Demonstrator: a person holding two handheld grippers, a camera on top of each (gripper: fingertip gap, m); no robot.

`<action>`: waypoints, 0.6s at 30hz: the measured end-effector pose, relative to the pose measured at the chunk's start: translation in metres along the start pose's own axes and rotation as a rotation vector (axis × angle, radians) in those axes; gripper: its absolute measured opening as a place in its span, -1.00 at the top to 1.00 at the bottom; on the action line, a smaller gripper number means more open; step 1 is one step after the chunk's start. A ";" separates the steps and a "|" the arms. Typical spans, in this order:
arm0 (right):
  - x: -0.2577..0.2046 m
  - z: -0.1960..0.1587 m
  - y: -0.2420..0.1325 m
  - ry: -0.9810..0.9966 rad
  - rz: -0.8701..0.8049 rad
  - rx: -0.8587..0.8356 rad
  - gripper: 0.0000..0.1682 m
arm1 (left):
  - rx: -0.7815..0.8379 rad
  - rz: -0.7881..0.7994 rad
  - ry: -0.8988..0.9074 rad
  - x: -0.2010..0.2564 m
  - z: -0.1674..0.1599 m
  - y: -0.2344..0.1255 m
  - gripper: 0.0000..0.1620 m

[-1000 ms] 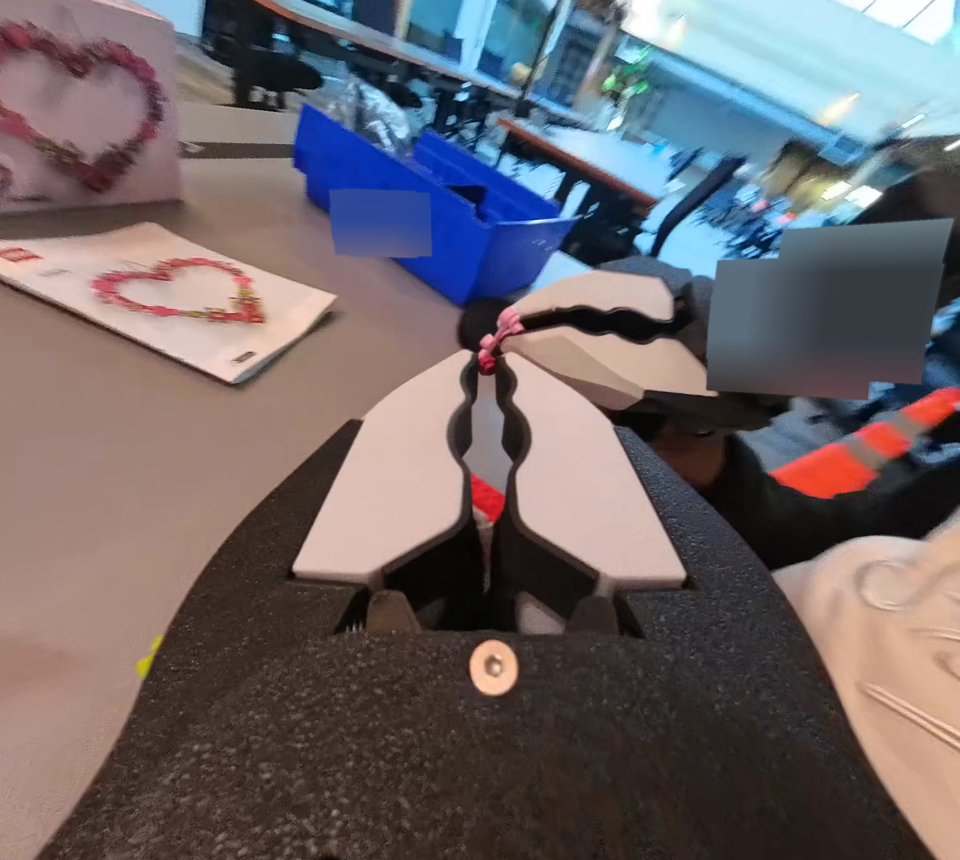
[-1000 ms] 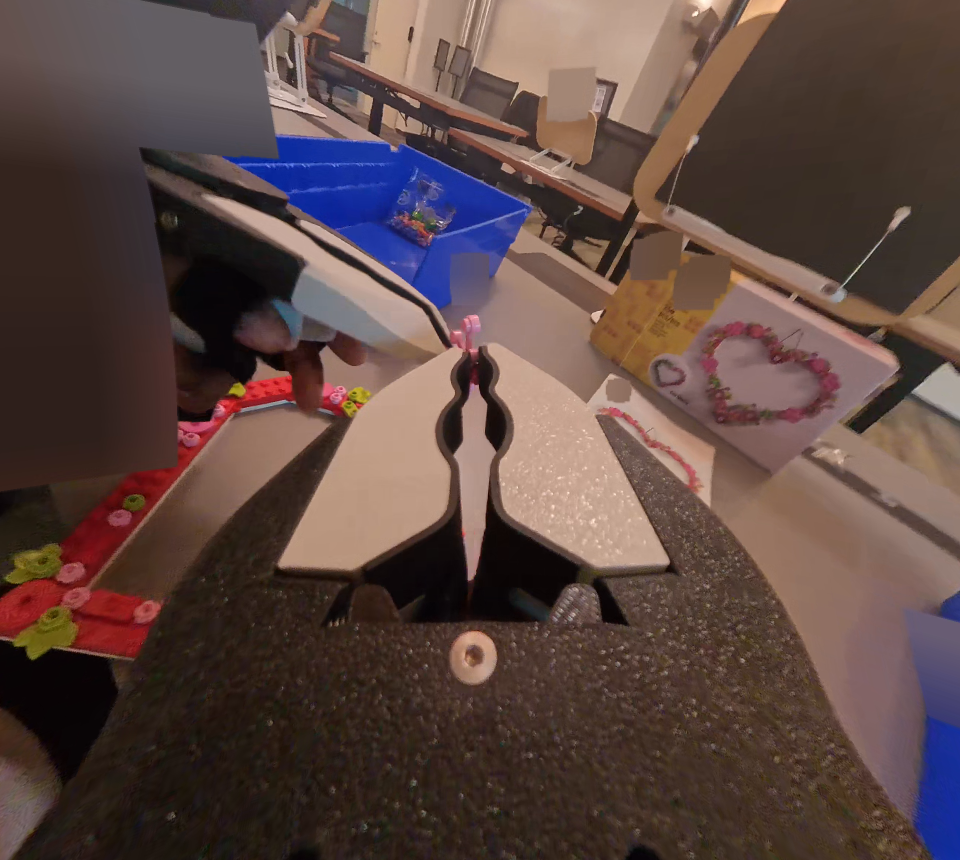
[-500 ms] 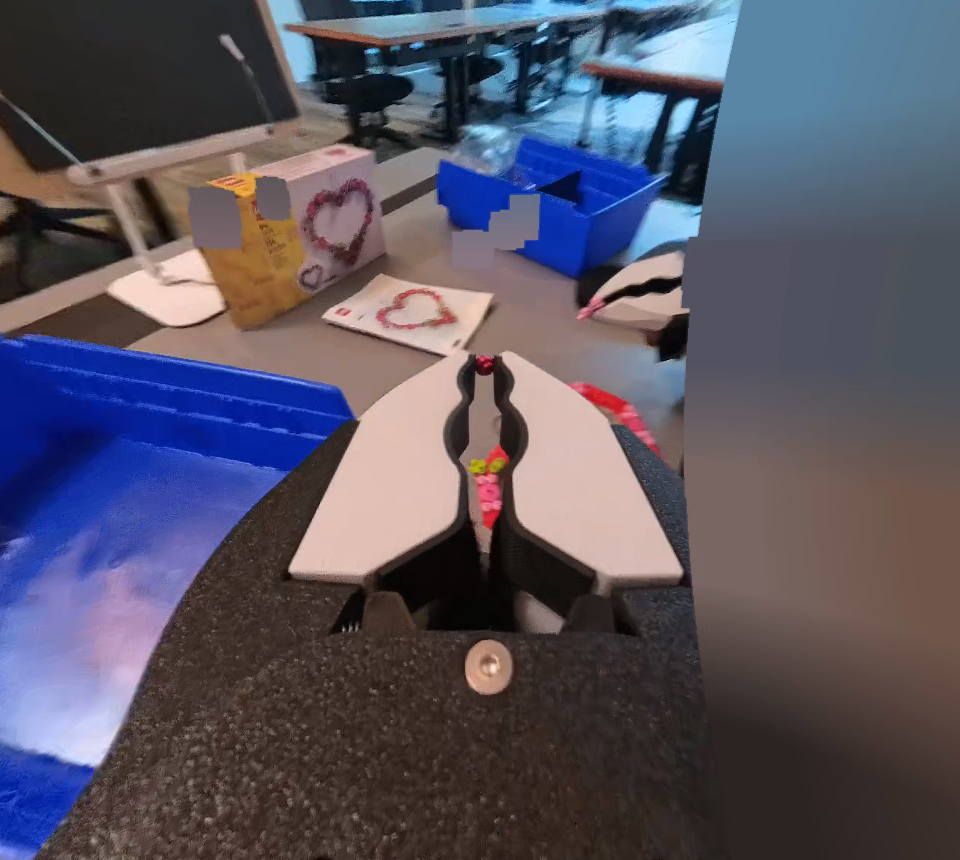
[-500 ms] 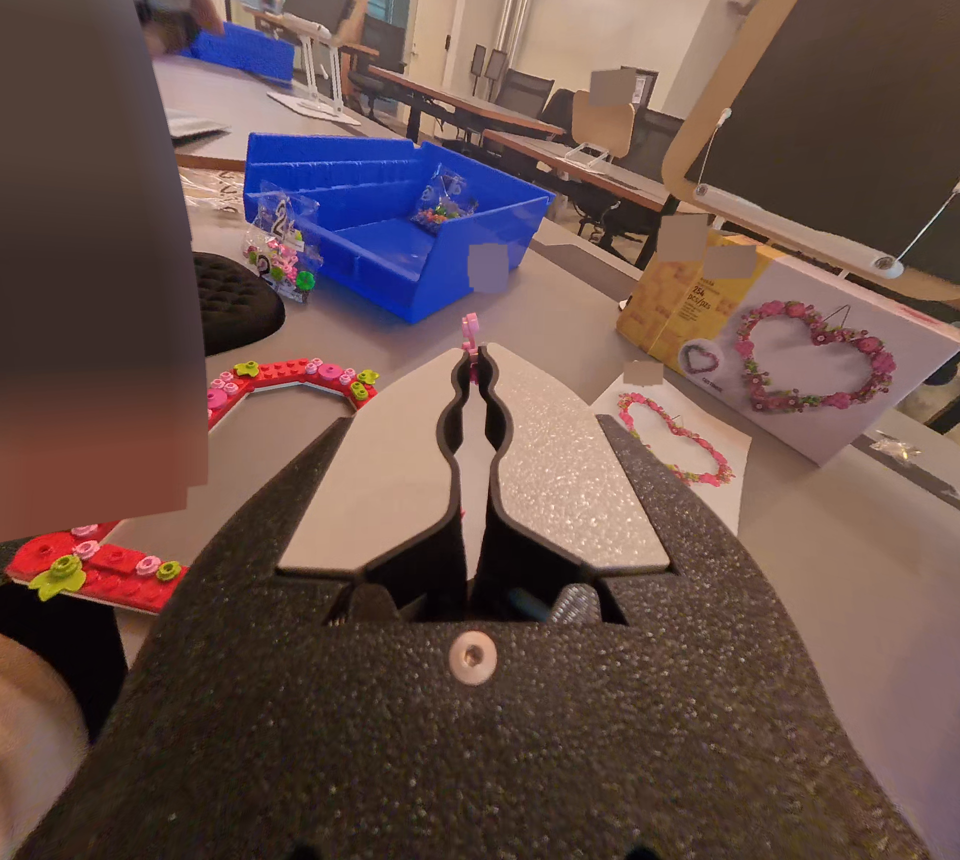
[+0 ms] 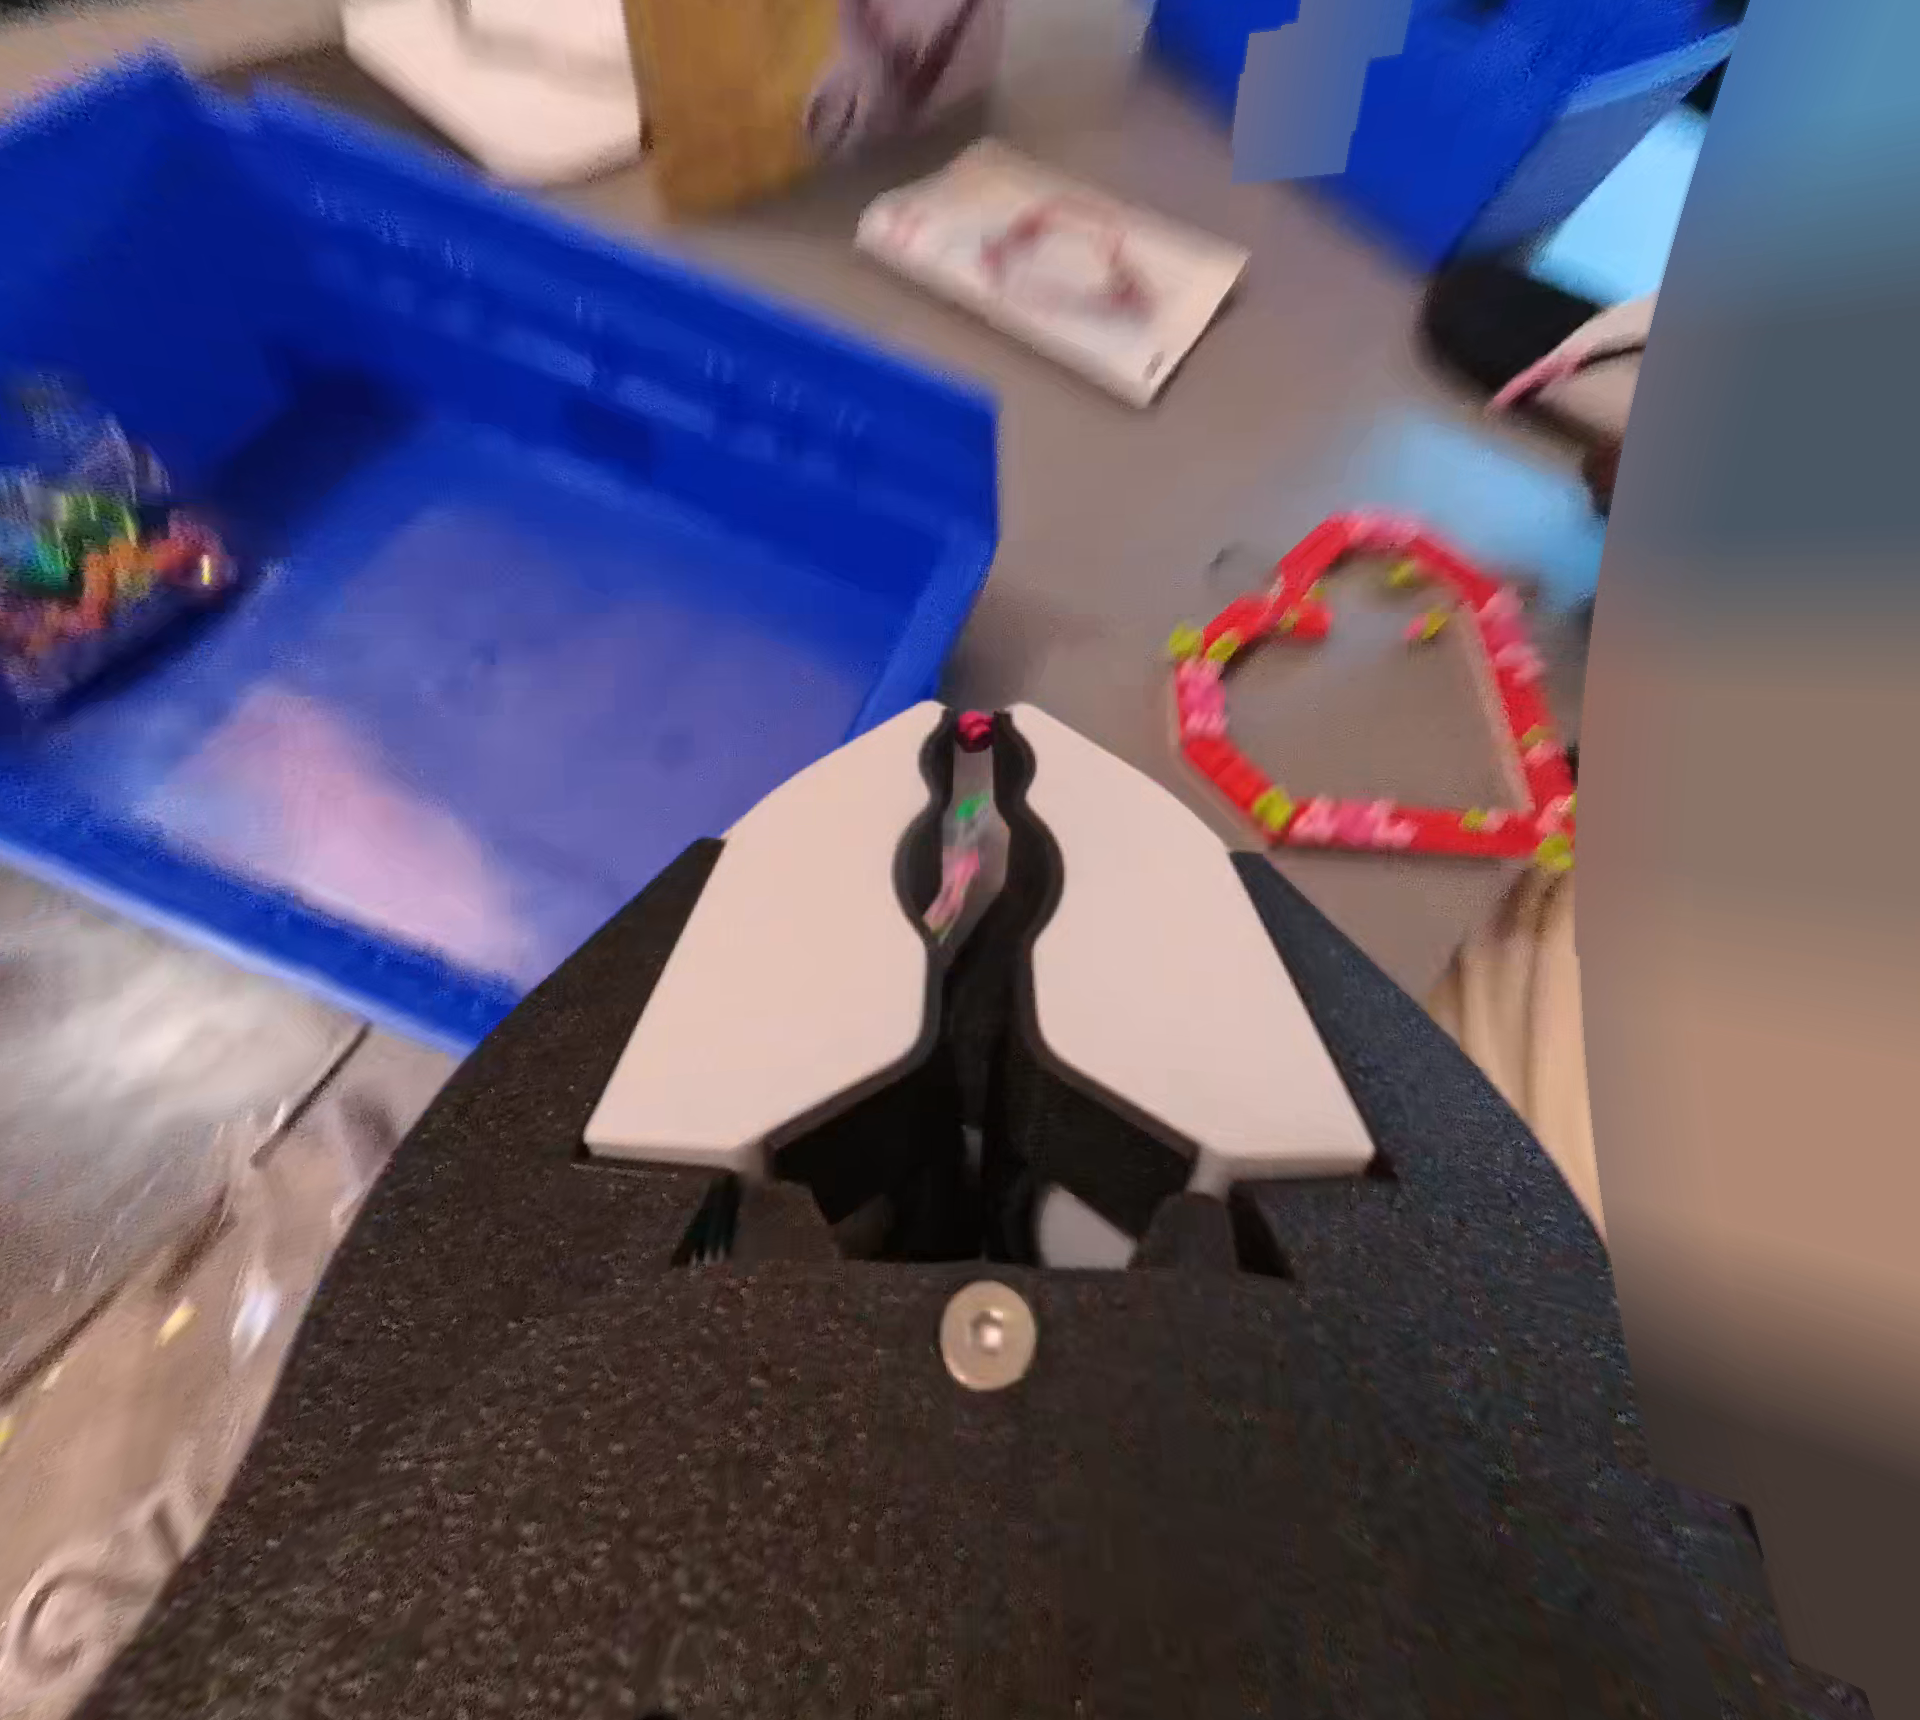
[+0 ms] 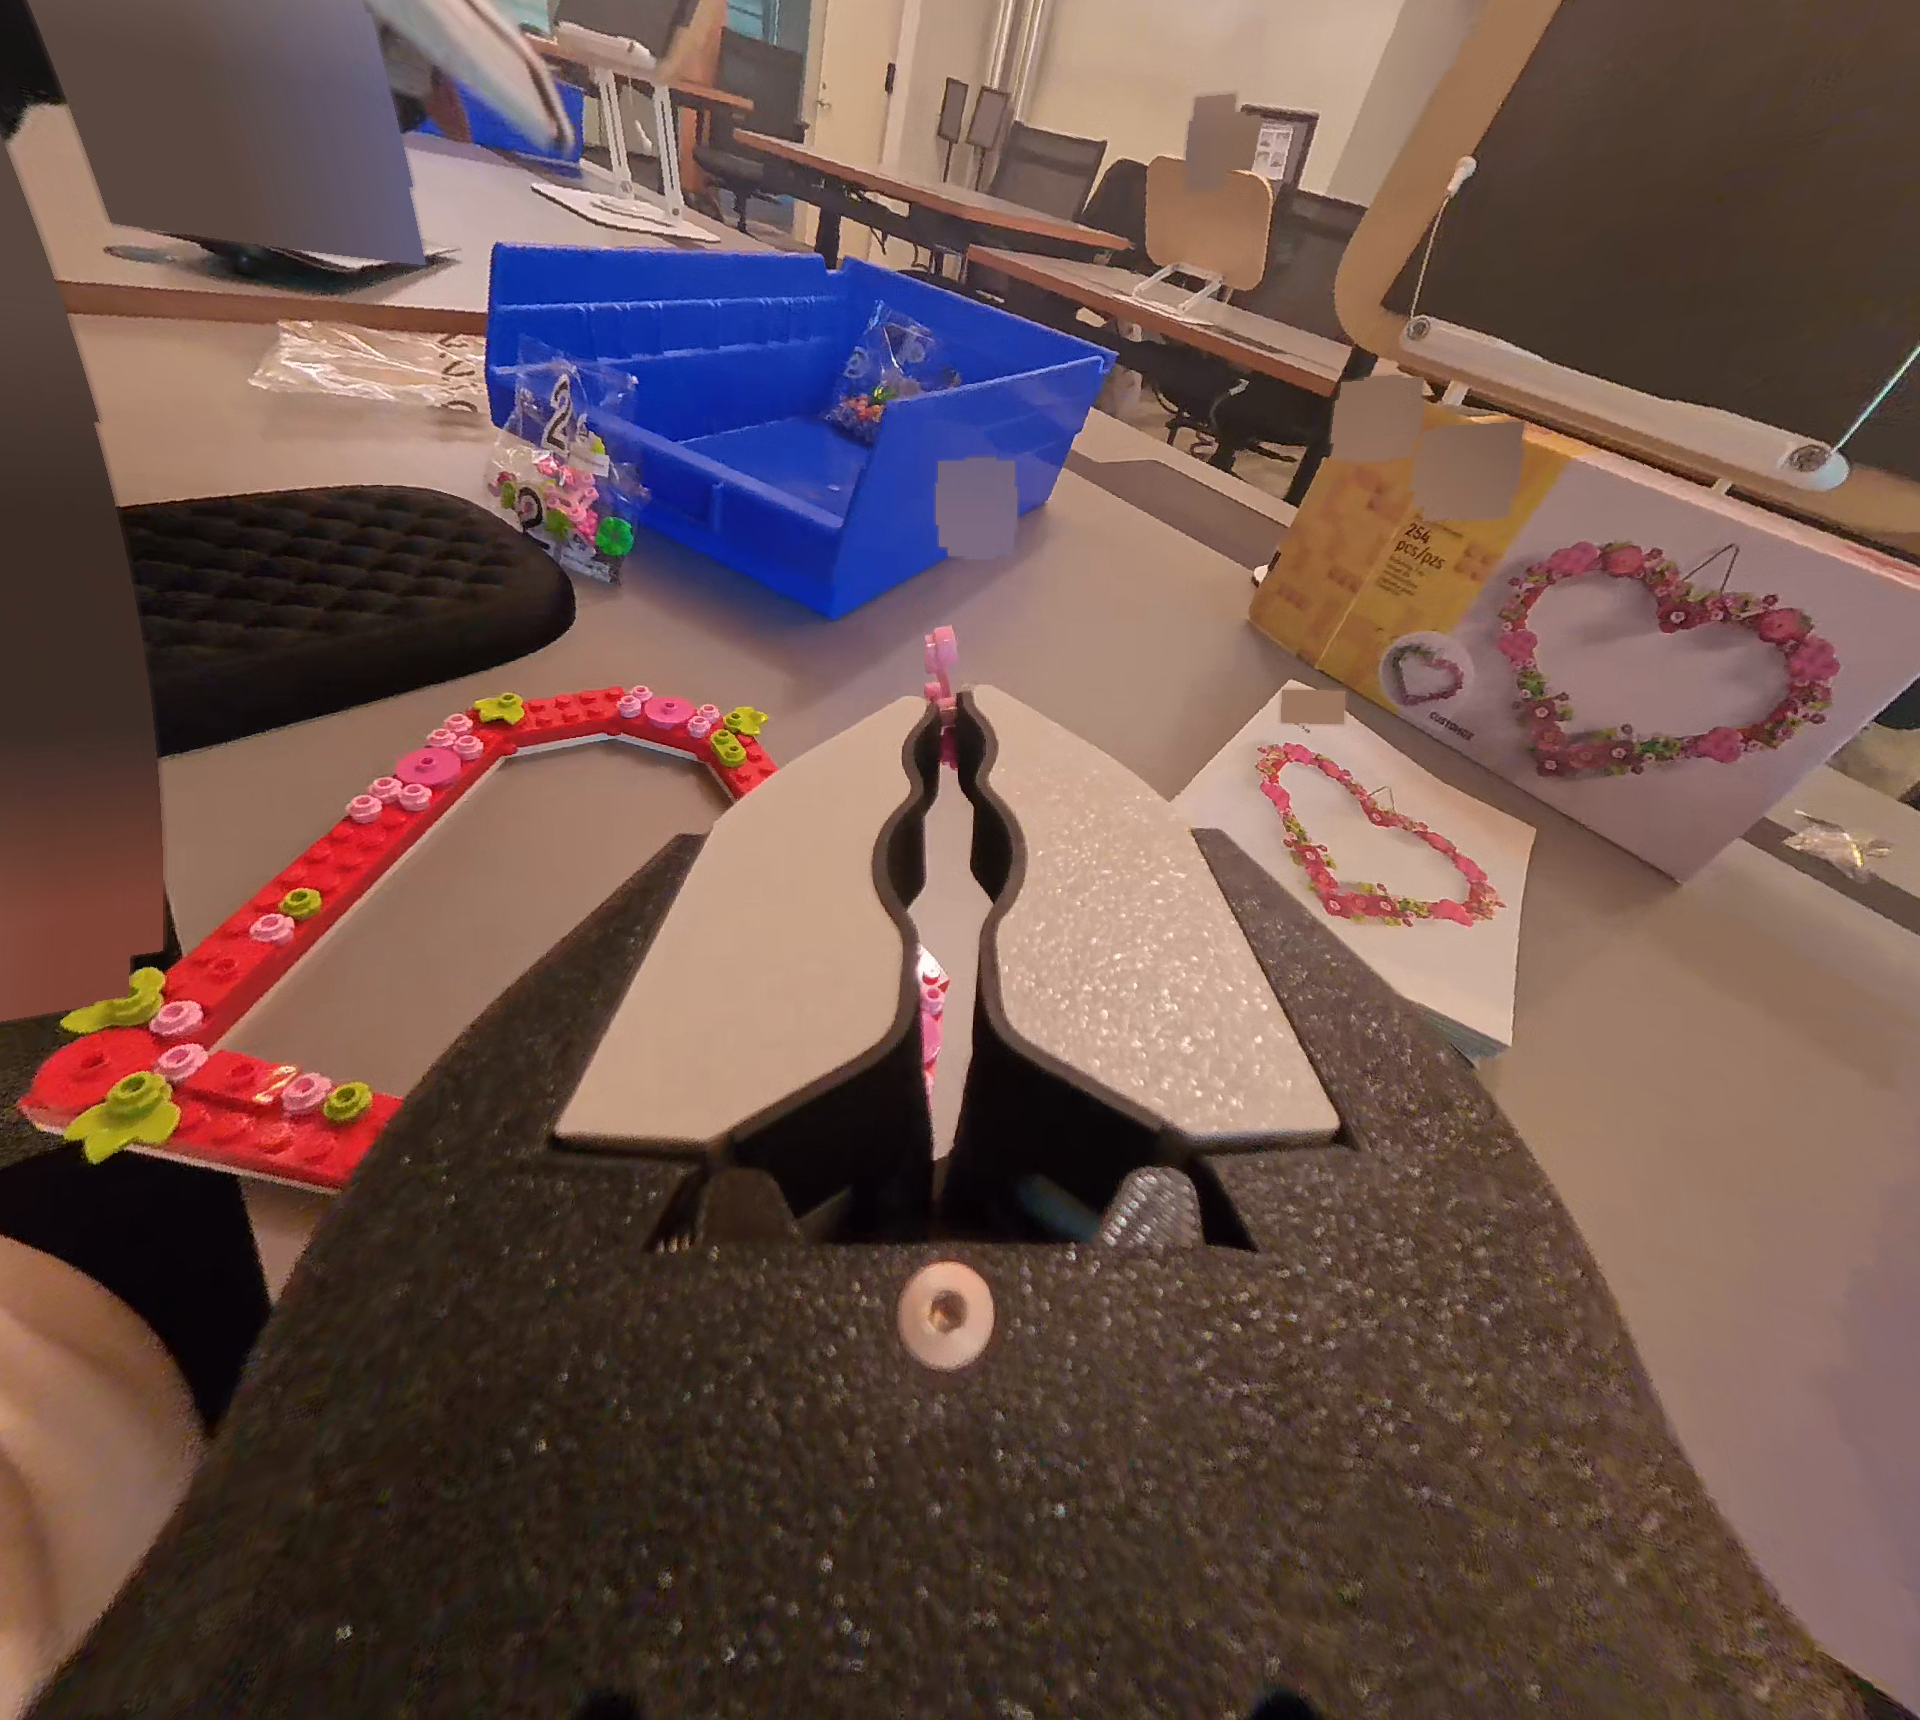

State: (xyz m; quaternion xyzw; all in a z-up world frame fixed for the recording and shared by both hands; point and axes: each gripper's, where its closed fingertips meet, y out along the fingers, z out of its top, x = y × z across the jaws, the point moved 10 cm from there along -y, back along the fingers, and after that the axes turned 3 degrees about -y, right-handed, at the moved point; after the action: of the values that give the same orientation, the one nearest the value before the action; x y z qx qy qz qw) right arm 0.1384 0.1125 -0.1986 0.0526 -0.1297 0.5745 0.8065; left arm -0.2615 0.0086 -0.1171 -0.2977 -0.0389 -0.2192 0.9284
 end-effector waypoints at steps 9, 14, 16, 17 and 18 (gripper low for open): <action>0.002 -0.001 -0.003 -0.026 -0.028 -0.006 0.97 | -0.359 0.104 -0.059 -0.016 0.005 0.038 0.80; 0.004 0.000 -0.006 -0.043 -0.042 -0.007 0.97 | -0.424 0.084 -0.119 -0.026 0.001 0.041 0.80; 0.004 0.000 -0.006 -0.039 -0.039 -0.004 0.97 | -0.470 0.086 -0.124 -0.029 -0.003 0.043 0.67; 0.004 0.000 -0.005 -0.040 -0.036 0.000 0.97 | -0.476 0.088 -0.095 -0.029 -0.004 0.043 0.66; 0.004 0.000 -0.005 -0.041 -0.032 0.002 0.97 | -0.477 0.083 -0.066 -0.027 -0.005 0.043 0.67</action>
State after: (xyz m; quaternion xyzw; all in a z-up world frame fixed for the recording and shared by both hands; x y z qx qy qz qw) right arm 0.1442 0.1147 -0.1966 0.0675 -0.1448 0.5604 0.8127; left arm -0.2677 0.0477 -0.1494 -0.5166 -0.0039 -0.1739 0.8384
